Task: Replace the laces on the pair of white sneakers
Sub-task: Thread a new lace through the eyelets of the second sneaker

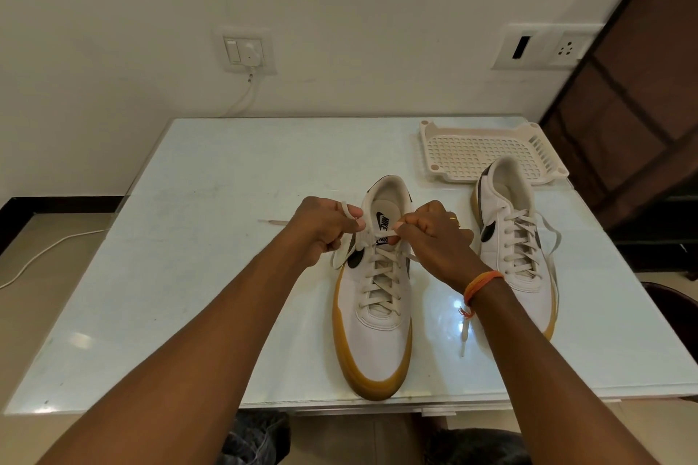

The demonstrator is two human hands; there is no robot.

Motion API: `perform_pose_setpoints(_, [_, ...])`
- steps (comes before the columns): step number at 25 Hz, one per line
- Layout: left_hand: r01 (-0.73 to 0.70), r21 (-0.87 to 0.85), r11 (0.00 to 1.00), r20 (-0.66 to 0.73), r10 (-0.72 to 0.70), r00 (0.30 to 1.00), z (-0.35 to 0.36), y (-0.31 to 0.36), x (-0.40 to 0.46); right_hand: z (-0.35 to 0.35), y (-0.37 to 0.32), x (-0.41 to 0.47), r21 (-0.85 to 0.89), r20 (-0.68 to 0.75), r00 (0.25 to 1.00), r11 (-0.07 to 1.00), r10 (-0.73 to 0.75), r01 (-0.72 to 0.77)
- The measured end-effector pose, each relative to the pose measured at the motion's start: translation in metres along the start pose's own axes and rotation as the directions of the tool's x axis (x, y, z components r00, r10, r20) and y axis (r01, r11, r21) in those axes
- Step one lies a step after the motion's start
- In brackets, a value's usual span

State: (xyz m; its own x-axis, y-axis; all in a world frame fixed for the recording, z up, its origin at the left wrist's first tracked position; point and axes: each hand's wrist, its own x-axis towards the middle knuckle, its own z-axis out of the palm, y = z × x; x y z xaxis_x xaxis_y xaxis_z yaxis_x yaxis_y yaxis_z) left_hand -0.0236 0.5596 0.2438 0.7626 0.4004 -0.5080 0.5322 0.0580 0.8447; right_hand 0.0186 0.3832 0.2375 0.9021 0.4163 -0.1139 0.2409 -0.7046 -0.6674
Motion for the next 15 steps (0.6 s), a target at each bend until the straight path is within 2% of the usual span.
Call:
perform_pose_setpoints(2, [-0.018, -0.001, 1.000, -0.015, 0.018, 1.000, -0.010, 0.005, 0.002, -0.002, 0.001, 0.000, 0.023, 0.003, 1.000, 1.000, -0.007, 0.007])
perform_pose_setpoints(8, [-0.096, -0.180, 0.979, -0.170, 0.066, 0.983, -0.050, 0.018, 0.013, -0.004, 0.002, -0.001, 0.013, -0.008, 1.000, 1.000, -0.010, 0.010])
perform_pose_setpoints(15, [-0.213, -0.192, 0.958, -0.236, 0.166, 0.957, -0.050, 0.022, 0.014, -0.004, 0.004, -0.001, -0.025, -0.012, 0.998, 0.998, -0.060, 0.060])
